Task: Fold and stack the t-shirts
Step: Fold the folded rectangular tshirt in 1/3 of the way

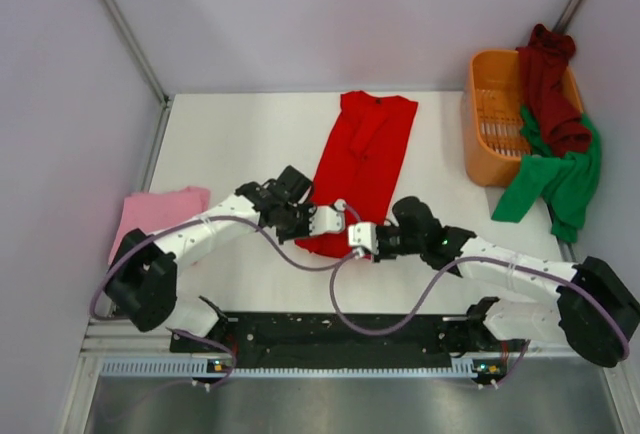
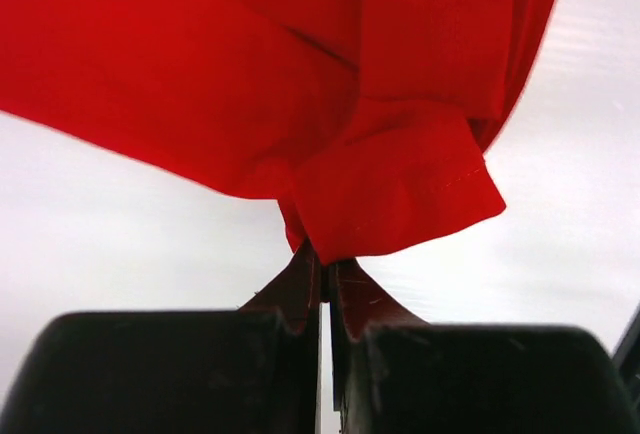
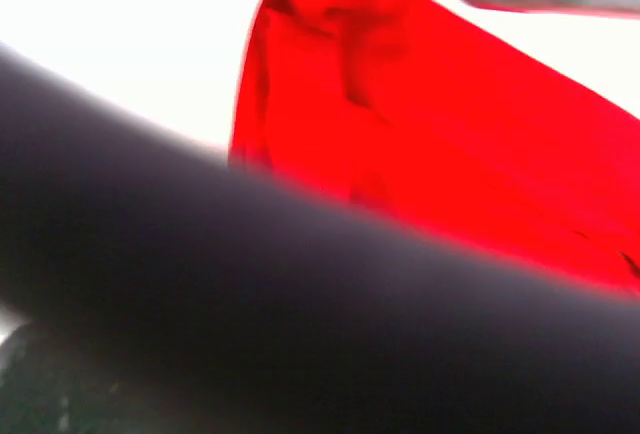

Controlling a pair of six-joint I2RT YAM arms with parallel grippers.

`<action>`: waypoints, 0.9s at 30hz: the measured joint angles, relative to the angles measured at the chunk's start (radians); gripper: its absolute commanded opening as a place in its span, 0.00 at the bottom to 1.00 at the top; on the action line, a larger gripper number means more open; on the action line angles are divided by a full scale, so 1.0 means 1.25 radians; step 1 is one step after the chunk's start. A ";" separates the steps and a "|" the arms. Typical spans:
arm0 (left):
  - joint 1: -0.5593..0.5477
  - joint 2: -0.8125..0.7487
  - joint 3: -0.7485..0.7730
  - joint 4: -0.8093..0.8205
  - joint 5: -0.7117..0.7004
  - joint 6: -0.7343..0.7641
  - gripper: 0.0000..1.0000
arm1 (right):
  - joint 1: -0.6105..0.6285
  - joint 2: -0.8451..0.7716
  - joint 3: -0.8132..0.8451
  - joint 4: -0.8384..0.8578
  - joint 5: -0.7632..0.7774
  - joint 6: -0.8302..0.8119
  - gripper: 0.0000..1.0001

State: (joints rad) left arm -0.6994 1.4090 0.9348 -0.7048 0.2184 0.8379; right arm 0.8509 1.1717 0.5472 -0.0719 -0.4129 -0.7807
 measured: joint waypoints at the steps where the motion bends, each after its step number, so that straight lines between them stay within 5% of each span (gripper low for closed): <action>1: 0.006 0.019 0.032 -0.003 -0.007 -0.010 0.00 | -0.031 -0.007 0.003 0.017 -0.001 0.014 0.00; 14: 0.116 0.401 0.558 -0.030 -0.066 -0.105 0.00 | -0.320 0.190 0.084 0.325 0.031 0.116 0.00; 27: 0.139 0.649 0.812 -0.042 -0.094 -0.128 0.00 | -0.403 0.417 0.238 0.409 0.024 0.086 0.00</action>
State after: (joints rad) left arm -0.5262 2.2200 1.9495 -0.7567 0.1009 0.6785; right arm 0.3473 1.6932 0.8448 0.4397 -0.3828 -0.6731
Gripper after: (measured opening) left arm 0.016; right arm 0.014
